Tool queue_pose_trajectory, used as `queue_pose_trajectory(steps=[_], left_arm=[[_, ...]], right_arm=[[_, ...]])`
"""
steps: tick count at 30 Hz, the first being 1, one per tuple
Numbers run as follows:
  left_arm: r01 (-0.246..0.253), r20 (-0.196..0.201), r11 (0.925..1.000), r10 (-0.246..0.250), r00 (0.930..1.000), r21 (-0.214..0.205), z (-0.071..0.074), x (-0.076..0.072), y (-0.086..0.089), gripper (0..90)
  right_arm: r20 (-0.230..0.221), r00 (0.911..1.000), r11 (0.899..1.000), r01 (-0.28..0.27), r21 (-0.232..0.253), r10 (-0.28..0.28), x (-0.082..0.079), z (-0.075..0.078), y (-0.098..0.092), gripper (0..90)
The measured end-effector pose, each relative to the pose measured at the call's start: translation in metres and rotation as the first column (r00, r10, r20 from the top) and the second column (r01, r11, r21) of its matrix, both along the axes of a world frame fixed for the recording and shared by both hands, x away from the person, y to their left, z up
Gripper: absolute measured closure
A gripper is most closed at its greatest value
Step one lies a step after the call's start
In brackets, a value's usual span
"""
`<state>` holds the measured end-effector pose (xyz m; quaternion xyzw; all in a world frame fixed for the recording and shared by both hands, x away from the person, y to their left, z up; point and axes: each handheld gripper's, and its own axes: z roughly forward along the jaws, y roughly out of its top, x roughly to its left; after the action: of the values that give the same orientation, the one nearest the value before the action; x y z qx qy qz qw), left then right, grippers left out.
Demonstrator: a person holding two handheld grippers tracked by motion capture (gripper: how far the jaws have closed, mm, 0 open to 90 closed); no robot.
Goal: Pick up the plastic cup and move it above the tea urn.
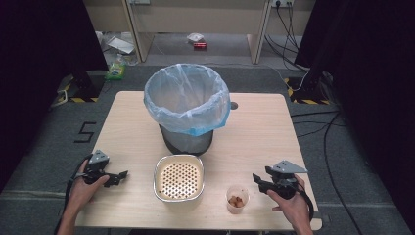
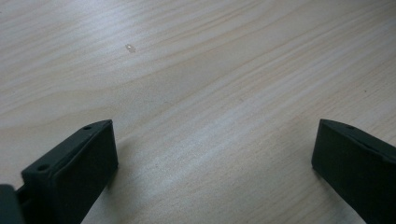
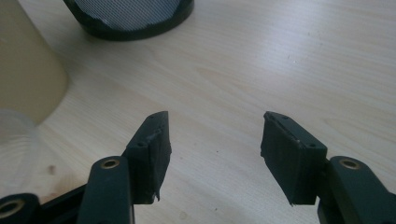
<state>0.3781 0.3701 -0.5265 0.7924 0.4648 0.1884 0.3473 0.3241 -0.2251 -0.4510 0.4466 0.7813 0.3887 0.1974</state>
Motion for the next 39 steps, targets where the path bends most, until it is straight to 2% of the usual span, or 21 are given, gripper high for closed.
queue_pose_trajectory(steps=[1,3,6,9,13,21,28,30,36,38,39], left_arm=[[0.0,0.0,1.0,0.0,1.0,0.0,0.0,0.0,0.0,0.0],[0.0,0.0,1.0,0.0,1.0,0.0,0.0,0.0,0.0,0.0],[0.0,0.0,1.0,0.0,1.0,0.0,0.0,0.0,0.0,0.0],[0.0,0.0,1.0,0.0,1.0,0.0,0.0,0.0,0.0,0.0],[0.0,-0.001,1.0,0.0,1.0,0.0,0.0,0.0,0.0,0.0],[0.0,0.0,1.0,0.0,1.0,0.0,0.0,0.0,0.0,0.0],[0.0,0.0,1.0,0.0,1.0,0.0,0.0,0.0,0.0,0.0],[0.0,0.0,1.0,0.0,1.0,0.0,0.0,0.0,0.0,0.0],[0.0,0.0,1.0,0.0,1.0,0.0,0.0,0.0,0.0,0.0],[0.0,0.0,1.0,0.0,1.0,0.0,0.0,0.0,0.0,0.0],[0.0,0.0,1.0,0.0,1.0,0.0,0.0,0.0,0.0,0.0]], right_arm=[[0.007,0.9999,1.0,-0.012,0.021,0.012,-0.006,0.011,0.002,43.7],[0.011,0.9997,0.999,-0.021,0.024,0.021,-0.008,0.015,0.003,44.1],[0.016,0.9976,0.997,-0.068,0.026,0.068,-0.017,0.03,0.015,46.3],[0.01,0.9957,0.995,-0.092,0.034,0.092,-0.022,0.034,0.022,47.9],[0.006,0.9919,0.992,-0.127,0.021,0.127,-0.029,0.036,0.03,49.4],[-0.03,0.9797,0.98,-0.198,-0.004,0.198,-0.032,0.026,0.049,53.7],[-0.065,0.9703,0.972,-0.235,-0.025,0.233,-0.029,0.016,0.051,61.9],[-0.093,0.9665,0.969,-0.243,-0.031,0.239,-0.028,0.011,0.05,64.5],[-0.123,0.9589,0.964,-0.263,-0.046,0.256,-0.028,0.006,0.052,66.4],[-0.134,0.9556,0.96,-0.272,-0.061,0.263,-0.027,0.003,0.054,72.3],[-0.134,0.9556,0.96,-0.272,-0.061,0.263,-0.027,0.003,0.054,72.3]])
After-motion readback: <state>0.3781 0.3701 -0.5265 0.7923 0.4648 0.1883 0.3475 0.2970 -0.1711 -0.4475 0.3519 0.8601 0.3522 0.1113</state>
